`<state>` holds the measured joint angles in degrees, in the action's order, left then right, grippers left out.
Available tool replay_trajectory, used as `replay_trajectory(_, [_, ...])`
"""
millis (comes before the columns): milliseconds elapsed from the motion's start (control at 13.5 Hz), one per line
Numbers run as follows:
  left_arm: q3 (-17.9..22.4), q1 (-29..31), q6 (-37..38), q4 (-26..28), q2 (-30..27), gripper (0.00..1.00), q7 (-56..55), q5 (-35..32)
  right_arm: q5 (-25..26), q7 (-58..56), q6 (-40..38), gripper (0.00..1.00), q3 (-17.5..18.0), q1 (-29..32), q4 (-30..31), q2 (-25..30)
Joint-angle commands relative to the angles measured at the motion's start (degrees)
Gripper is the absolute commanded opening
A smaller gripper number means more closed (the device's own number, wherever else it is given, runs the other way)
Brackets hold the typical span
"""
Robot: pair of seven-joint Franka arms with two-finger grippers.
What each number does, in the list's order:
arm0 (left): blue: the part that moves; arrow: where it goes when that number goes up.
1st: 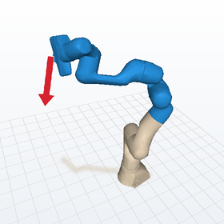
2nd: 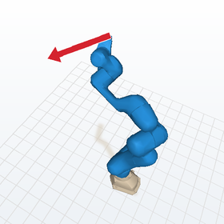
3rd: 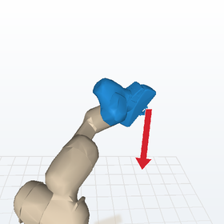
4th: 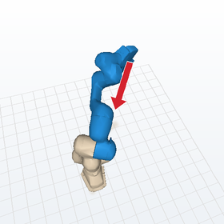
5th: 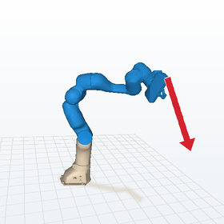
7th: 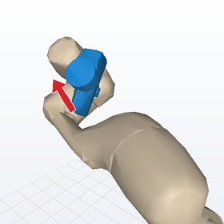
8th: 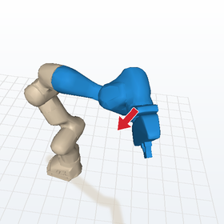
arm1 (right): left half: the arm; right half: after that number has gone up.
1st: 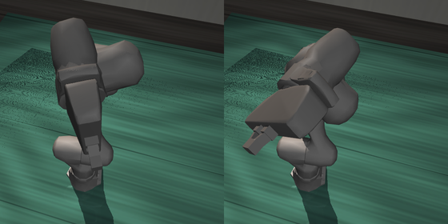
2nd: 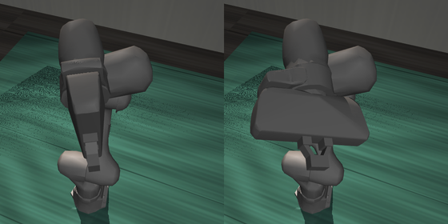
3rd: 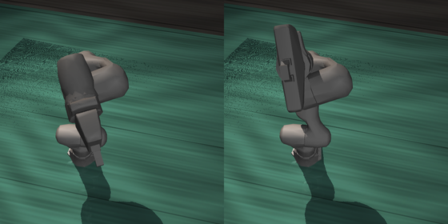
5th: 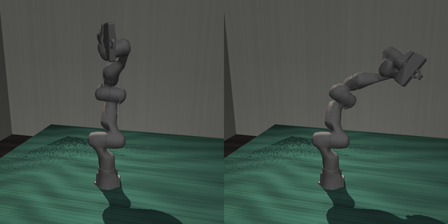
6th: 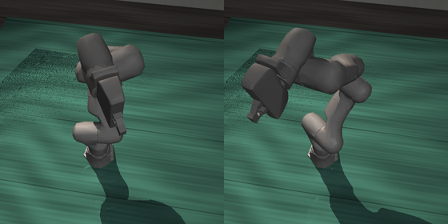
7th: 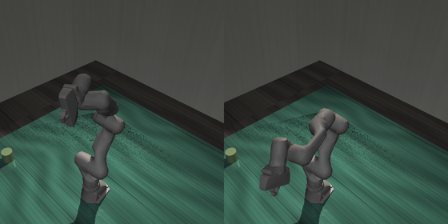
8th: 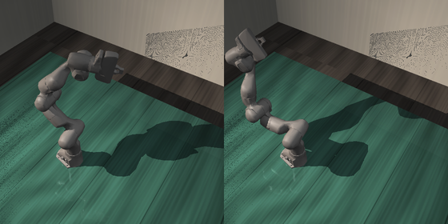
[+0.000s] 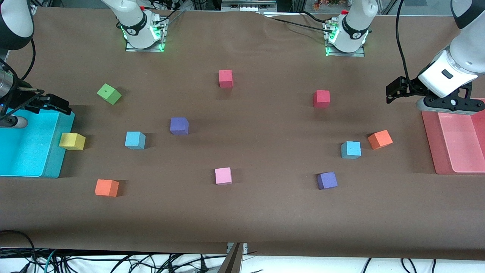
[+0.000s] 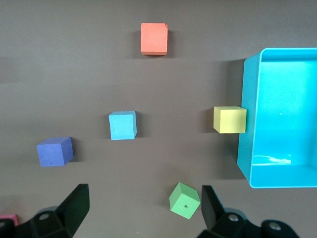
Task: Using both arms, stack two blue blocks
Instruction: 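Reach the right gripper down to the light blue cube near the yellow cube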
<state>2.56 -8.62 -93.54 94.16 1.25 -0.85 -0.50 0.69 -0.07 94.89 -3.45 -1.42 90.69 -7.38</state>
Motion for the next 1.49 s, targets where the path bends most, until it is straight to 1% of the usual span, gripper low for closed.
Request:
replay_trajectory(0, [-0.09, -0.26, 1.25, -1.61, 0.59, 1.00, 0.06, -0.99, 0.11, 0.77, -0.49, 1.00, 0.72, 0.54, 0.89, 1.14])
replay_trajectory(371, [-0.09, -0.26, 1.25, -1.61, 0.59, 1.00, 0.06, -0.99, 0.11, 0.78, 0.04, 1.00, 0.63, 0.45, 0.89, 0.09])
replay_trajectory(594, [-0.09, -0.26, 1.25, -1.61, 0.59, 1.00, 0.06, -0.99, 0.46, 0.25, -0.58, 1.00, 0.72, -0.33, 0.89, -2.36])
replay_trajectory(669, [-0.09, -0.26, 1.25, -1.61, 0.59, 1.00, 0.06, -0.99, 0.37, 0.33, -0.49, 1.00, 0.72, -1.55, 0.80, -3.51])
replay_trajectory(817, [-0.09, -0.26, 1.25, -1.61, 0.59, 1.00, 0.06, -0.99, 0.11, -0.02, -0.40, 1.00, 0.81, -3.23, 0.63, -7.80])
replay_trajectory(891, [-0.09, -0.26, 1.25, -1.61, 0.59, 1.00, 0.06, -0.99, 0.02, 0.85, 0.29, 1.00, 0.72, -5.41, 0.63, -9.56])
replay_trajectory(1040, [-0.09, -0.26, 1.25, -1.61, 0.59, 1.00, 0.06, -0.99, -0.07, 1.56, 3.18, 1.00, 0.72, -8.15, 0.72, -13.08])
replay_trajectory(1189, [-0.09, -0.17, 1.25, -1.61, 0.59, 1.00, 0.06, -0.99, -0.59, 5.24, 6.70, 1.00, 0.72, -8.33, 0.89, -17.21])
replay_trajectory(1411, [-0.09, -0.26, 1.25, -1.61, 0.59, 1.00, 0.06, -0.99, -0.68, 5.78, 10.31, 1.00, 0.72, -8.78, 1.50, -20.56])
